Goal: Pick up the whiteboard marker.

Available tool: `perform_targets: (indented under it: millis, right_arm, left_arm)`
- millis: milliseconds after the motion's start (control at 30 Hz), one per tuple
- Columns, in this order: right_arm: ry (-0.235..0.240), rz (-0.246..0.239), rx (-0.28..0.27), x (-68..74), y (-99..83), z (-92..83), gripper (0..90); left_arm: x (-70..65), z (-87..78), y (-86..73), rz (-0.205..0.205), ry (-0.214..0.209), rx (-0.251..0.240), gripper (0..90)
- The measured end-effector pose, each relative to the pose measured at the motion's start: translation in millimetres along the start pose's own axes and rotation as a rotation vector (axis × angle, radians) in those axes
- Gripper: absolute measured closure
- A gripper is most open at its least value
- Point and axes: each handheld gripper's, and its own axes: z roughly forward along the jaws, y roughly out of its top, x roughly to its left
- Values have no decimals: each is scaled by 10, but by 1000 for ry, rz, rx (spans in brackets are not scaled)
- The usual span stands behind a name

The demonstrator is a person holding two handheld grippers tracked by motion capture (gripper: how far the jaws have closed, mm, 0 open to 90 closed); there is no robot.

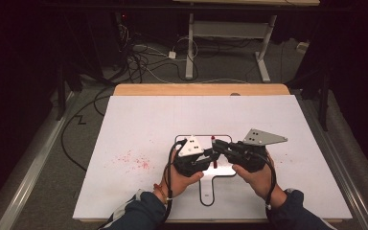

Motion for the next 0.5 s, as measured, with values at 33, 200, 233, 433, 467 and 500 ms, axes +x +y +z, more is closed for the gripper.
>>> perform_targets:
  millis: [33,200,233,433,467,500]
  right_arm:
    - [2,-1,-1,2,1,-1,813]
    - [8,-4,0,4,-16,7,810]
    - [2,-8,0,9,-23,13,809]
    - [10,-6,7,-2,-50,53,737]
    - [13,-8,9,2,-50,61,722]
    - [9,-8,11,7,-52,67,698]
  left_arm:
    - [13,-8,-6,-4,12,-5,767]
    - [16,-11,-14,14,27,10,784]
    - [17,-4,-19,16,29,17,785]
    - [1,20,-22,49,28,42,786]
    - [-5,23,-24,52,27,44,786]
    - [-6,32,-26,57,25,49,786]
